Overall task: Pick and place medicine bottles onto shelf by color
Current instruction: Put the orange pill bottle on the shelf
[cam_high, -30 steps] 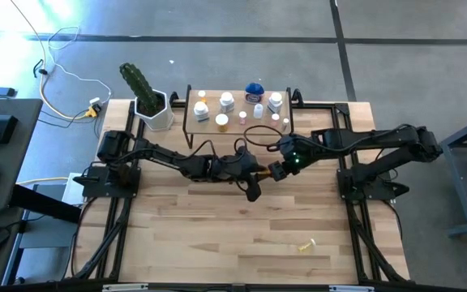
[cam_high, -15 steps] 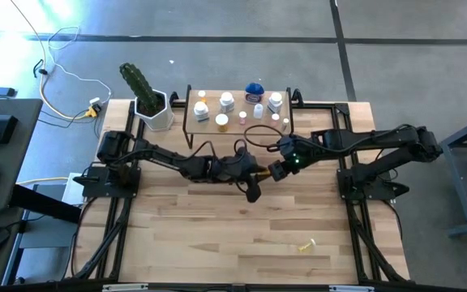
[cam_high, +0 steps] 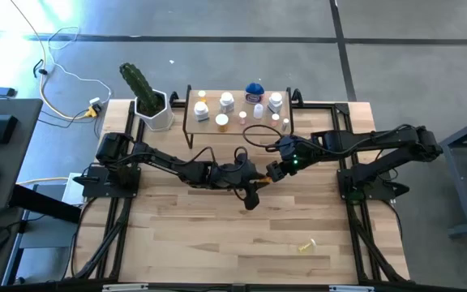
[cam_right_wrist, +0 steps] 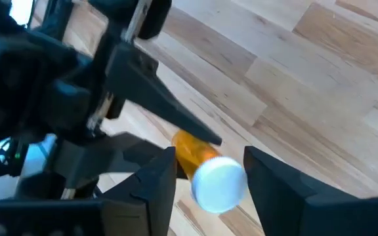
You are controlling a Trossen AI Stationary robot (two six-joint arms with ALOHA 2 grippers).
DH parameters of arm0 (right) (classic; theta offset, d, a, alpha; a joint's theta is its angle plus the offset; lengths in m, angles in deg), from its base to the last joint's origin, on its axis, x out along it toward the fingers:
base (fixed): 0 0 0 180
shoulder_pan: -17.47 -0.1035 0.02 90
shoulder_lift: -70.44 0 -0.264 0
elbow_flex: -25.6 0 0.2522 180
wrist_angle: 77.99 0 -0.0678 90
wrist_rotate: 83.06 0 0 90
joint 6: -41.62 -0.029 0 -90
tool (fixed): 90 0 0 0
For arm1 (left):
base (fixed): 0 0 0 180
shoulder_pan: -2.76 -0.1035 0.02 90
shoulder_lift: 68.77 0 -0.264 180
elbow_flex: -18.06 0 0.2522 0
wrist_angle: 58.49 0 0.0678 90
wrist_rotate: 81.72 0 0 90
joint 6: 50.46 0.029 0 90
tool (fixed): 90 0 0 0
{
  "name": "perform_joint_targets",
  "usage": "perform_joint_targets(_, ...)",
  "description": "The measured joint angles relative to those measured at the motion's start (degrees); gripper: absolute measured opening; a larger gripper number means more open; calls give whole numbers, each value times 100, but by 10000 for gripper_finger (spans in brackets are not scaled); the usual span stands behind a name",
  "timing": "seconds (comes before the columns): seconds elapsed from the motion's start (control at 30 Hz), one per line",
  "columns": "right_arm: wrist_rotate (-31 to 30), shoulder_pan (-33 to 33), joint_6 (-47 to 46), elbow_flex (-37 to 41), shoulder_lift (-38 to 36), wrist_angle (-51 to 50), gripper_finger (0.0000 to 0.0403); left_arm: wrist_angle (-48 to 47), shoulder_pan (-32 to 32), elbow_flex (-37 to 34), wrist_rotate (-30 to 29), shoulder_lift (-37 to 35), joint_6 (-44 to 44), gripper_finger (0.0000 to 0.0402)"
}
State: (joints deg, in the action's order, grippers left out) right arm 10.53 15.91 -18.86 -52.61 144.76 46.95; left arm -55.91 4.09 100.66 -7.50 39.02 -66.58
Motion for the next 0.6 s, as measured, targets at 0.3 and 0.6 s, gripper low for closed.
perform_joint_targets(0.3, 59, -9, -116, 0, -2, -131, 188, -18, 83, -1, -122, 15, 118, 87)
perform_joint_targets(0.6, 129, -9, -118, 0, -2, -177, 188, -3, 56, -2, -184, 15, 131, 87)
